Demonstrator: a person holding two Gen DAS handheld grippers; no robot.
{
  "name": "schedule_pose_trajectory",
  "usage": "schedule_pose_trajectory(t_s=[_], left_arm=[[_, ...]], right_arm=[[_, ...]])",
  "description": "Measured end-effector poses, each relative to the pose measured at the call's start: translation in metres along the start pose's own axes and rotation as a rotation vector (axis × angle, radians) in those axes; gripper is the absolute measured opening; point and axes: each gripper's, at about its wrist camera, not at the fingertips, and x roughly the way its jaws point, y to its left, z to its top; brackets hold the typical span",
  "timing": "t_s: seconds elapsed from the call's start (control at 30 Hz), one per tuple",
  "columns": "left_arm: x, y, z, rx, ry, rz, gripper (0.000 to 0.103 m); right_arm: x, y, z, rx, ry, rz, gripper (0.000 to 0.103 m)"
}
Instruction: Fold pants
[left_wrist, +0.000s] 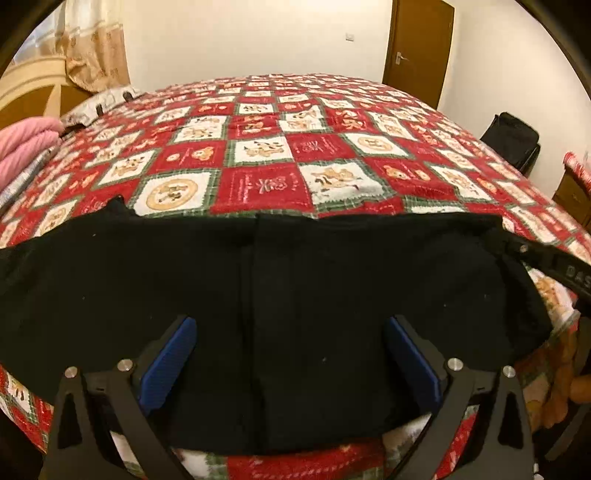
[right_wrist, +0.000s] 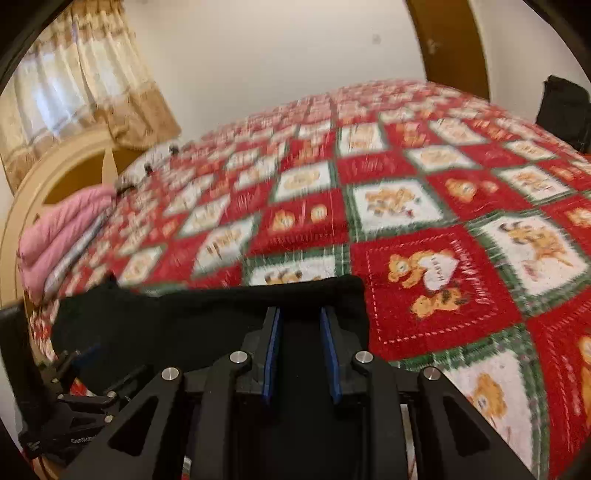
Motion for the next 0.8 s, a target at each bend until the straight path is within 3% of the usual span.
schedule_pose_trajectory(t_s=[0.07,0.13,0.23,0.4,0.5,0.57,0.67,0.8], left_arm=[[-0.013,0.017,0.000,-0.021,-0.036,0.008,0.103],[-0.024,0.041,-0.003,-0.051,-0.068,0.033,0.103],[-0.038,0.086,-0.010,-0.134,-0.094,0.106,0.103],[-0.067,0.183,-0.034,-0.383,-0.153,0.268,0.103],[-0.071,0.229,-0.048,-0.513,-0.148,0.336,0.103],[-0.073,0.256,-0.057,-0.605,-0.156,0.368,0.103],[-0.072,0.286,-0.070,-0.736,-0.166,0.362,0.102],[-0.061,0.309,-0.089,-0.898,-0.157,0.251,0.099]], right_arm=[[-0.022,0.020,-0.002,-0.043,-0.093,0.057,0.024],[-0.028,0.044,-0.004,-0.105,-0.108,0.087,0.024],[-0.012,0.085,-0.016,-0.178,-0.037,0.178,0.024],[0.022,0.141,-0.041,-0.258,0.049,0.276,0.024],[0.048,0.153,-0.058,-0.268,0.151,0.247,0.027],[0.048,0.147,-0.061,-0.199,0.123,0.280,0.033],[0.051,0.139,-0.060,-0.123,0.148,0.326,0.037],[0.051,0.143,-0.062,-0.125,0.141,0.306,0.040]])
